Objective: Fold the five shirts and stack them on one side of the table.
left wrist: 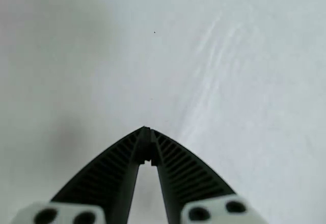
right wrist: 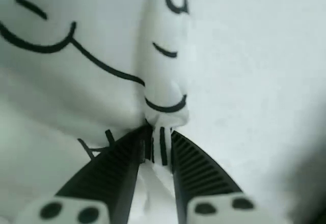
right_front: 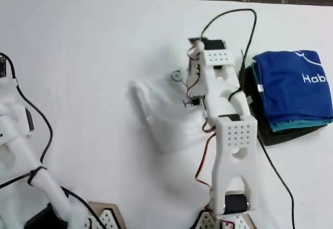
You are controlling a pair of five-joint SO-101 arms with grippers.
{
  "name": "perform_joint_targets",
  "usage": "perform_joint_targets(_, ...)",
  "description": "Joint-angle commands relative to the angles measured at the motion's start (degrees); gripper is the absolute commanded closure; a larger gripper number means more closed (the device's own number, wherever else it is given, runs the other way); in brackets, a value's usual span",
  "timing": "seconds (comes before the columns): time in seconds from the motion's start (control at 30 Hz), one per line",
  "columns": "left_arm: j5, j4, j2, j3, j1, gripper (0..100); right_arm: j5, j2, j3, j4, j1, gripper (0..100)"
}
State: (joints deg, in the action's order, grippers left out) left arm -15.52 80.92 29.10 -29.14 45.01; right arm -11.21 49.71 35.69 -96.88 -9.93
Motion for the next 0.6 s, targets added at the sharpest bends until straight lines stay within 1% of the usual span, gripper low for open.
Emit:
perform_joint_targets(0.0, 0.1, -1.0, 1.2, 2.7, -1.4, 98, -12.0, -4.6, -2.5, -0.8, -3.6, 97.1)
perform_joint_targets(0.07, 0.1, -1.0, 1.2, 2.7, -1.4, 98, -12.3, -5.6, -1.0, -0.8, -4.6, 92.6)
perform_joint_targets(0.2, 0.1, -1.0, 1.2, 2.6, -1.4, 98, -12.4, -8.2, 2.2, -0.8, -5.7, 74.5)
perform_joint_targets(0.27, 0.0, -1.0, 1.2, 2.6, -1.4, 98, -12.0, -9.7, 3.3, -0.8, -5.8, 68.8)
perform_joint_targets(0.37, 0.0, -1.0, 1.2, 2.6, -1.4, 98, -11.6, -11.9, 4.6, -0.8, -5.4, 68.0)
perform_joint_targets(0.5, 0.0, -2.5, 1.2, 2.6, -1.4, 98, -5.1, -12.7, 5.6, -0.7, -4.4, 68.0)
perform_joint_targets(0.57, 0.0, -3.5, 1.2, 2.6, -1.4, 98, -4.8, -11.3, 5.4, -0.7, -4.5, 68.0)
